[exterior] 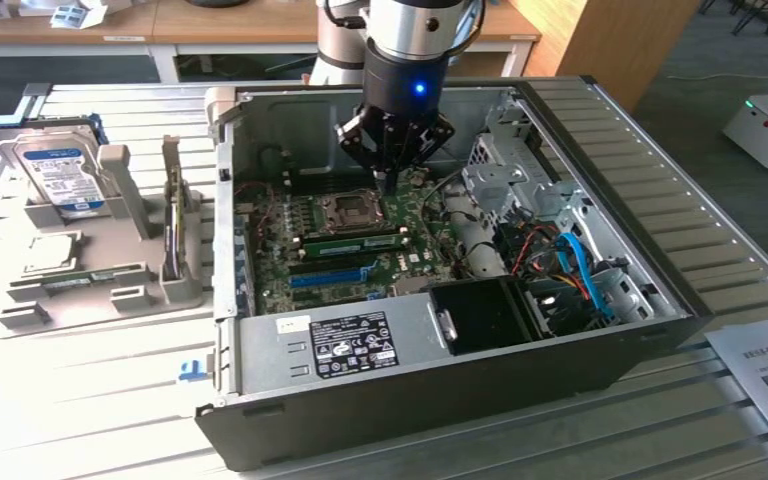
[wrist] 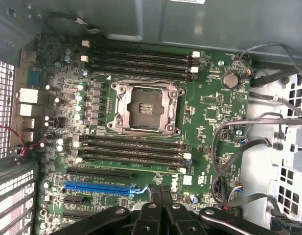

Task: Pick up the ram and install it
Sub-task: 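Press down the ram until it locks into place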

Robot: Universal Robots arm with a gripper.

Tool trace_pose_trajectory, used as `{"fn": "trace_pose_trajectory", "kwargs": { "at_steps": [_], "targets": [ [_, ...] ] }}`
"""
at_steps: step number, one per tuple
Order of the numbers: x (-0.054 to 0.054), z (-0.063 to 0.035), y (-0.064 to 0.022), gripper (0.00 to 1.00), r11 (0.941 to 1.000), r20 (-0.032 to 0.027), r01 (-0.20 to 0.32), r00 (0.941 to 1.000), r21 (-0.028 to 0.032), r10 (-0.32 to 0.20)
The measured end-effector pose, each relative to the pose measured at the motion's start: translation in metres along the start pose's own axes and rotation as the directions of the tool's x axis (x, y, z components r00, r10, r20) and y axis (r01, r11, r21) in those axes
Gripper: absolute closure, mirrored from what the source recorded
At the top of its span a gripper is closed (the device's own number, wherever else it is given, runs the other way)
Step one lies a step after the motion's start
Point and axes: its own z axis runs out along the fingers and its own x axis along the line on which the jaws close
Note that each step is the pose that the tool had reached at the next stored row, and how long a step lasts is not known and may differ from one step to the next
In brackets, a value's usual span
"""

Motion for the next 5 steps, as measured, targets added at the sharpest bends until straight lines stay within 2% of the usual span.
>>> {"fn": "trace_pose_trajectory", "kwargs": {
  "at_steps": [5],
  "targets": [
    [0.0000, 0.0000, 0.0000, 0.90, 1.0000, 0.0000, 0.000, 1.0000, 0.0001, 0.000]
  ]
}}
